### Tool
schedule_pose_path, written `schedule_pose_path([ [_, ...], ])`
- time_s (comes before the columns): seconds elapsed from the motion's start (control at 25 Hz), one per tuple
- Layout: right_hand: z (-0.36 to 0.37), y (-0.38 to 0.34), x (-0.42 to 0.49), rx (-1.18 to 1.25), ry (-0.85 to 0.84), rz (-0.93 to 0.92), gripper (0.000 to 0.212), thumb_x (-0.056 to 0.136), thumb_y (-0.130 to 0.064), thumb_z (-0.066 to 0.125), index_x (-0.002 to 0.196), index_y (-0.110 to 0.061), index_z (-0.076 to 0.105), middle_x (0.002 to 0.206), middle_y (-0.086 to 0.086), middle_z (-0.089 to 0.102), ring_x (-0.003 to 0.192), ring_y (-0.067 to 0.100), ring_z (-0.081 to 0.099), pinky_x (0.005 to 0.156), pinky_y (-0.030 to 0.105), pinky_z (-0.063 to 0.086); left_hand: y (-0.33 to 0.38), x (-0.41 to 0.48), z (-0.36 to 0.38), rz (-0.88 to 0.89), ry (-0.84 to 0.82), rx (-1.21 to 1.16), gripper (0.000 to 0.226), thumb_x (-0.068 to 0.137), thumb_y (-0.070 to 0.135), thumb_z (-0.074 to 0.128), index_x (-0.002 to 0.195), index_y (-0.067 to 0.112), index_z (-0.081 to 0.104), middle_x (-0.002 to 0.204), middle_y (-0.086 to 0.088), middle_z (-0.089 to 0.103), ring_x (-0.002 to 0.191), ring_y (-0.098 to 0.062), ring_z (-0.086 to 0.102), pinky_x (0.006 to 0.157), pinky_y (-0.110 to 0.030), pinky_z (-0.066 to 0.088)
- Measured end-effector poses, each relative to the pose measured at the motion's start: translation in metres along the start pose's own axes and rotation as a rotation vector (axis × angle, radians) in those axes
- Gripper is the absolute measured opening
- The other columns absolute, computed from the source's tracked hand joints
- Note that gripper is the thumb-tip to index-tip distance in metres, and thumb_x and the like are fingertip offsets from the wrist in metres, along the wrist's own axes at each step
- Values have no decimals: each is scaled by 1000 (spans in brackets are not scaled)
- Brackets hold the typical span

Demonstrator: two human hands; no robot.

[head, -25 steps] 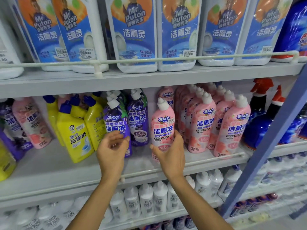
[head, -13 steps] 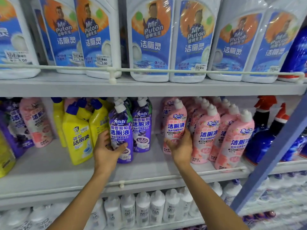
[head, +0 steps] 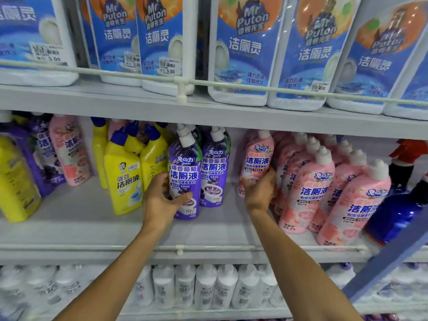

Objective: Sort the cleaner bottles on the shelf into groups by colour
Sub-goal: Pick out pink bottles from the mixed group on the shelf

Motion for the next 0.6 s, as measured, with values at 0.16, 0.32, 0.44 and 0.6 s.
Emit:
schedule_pose_path([
  [0.16,3,-2,5,12,33,-6,82,73,-16,89,138,1,42,128,22,57,115,36,58,97,42,46,-1,-1,-1,2,27,-31,62,65,22,93,118,21,61,111,2,72,94,-9,71,75,-33,62],
  [0.32,5,-1,6,27,35,-16,85,73,-18,90,141,-1,42,130,21,58,118,36,59,99,44,48,2,-8,-3,27,51,-14,64,67,25,92,123,18,61,113,5,71,95,-5,69,74,-27,61],
  [0.44,3,-3,5,30,39,-14,87,74,-19,89,144,1,42,134,22,57,122,36,57,101,39,43,5,-12,-2,29,49,-2,65,69,21,91,126,19,59,113,13,69,98,1,67,75,-20,58],
  [0.6,2,-3,3,28,39,-33,85,75,-19,89,143,2,43,134,22,58,120,35,58,99,36,43,1,-10,2,-10,-36,24,68,64,13,94,120,22,55,104,29,68,94,10,66,70,-11,55],
])
Point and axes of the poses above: each hand's wrist, its own x-axis towards the middle knuckle, its own z-axis out of the palm, y = z × x, the point moved 7 cm from there along x, towards the middle knuckle
